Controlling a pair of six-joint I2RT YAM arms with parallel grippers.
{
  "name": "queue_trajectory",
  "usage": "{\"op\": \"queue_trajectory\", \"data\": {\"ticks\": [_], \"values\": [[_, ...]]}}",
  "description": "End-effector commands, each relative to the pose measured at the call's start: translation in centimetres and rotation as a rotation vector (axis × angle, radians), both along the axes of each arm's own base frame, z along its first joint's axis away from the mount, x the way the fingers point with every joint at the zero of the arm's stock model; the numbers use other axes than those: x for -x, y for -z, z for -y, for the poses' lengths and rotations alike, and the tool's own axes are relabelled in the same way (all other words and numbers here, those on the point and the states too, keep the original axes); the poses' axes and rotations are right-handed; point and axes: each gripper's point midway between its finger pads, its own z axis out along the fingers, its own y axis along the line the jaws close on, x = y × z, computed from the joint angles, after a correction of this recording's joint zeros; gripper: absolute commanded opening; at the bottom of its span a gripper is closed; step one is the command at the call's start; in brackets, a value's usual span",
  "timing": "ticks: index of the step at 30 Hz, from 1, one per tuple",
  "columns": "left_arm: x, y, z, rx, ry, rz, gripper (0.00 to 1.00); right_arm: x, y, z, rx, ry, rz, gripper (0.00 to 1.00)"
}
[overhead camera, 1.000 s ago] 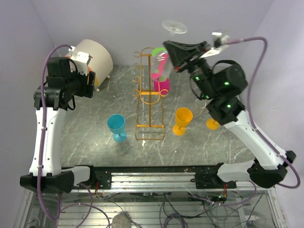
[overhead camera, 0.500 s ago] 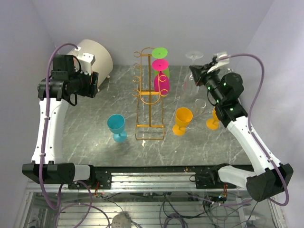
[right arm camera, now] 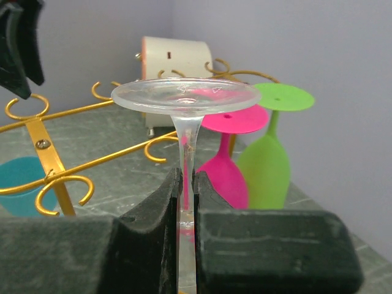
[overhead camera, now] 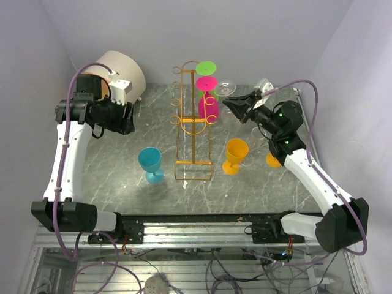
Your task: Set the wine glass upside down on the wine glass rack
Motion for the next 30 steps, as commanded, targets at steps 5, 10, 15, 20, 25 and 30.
{"op": "queue_trajectory", "data": {"ticks": [5,10,15,20,25,30], "values": [[2.9,5.1,1.7,0.050,0.169,-0.261,0.58,0.9,0.9,-2.8,0.043,-0.167,0.061,0.00],[3.8,6.8,1.7,0.044,0.222,-0.343,0.50,0.4,1.9,-3.3,0.050,-0.185,0.050,0.00],[4.4,8.6,1.5,0.031,0.243,-0.399,0.49,-0.2,2.7,-3.4,0.042,-0.175,0.041,0.00],[4.7,9.6,1.7,0.026,0.272,-0.443,0.50,-0.6,3.3,-4.1,0.035,-0.198,0.028,0.00],[4.6,9.7,2.1,0.024,0.290,-0.455,0.51,-0.9,4.2,-5.0,0.048,-0.212,0.010,0.00],[4.7,10.1,2.4,0.022,0.301,-0.469,0.56,-1.1,4.4,-5.2,0.045,-0.212,0.011,0.00]]}}
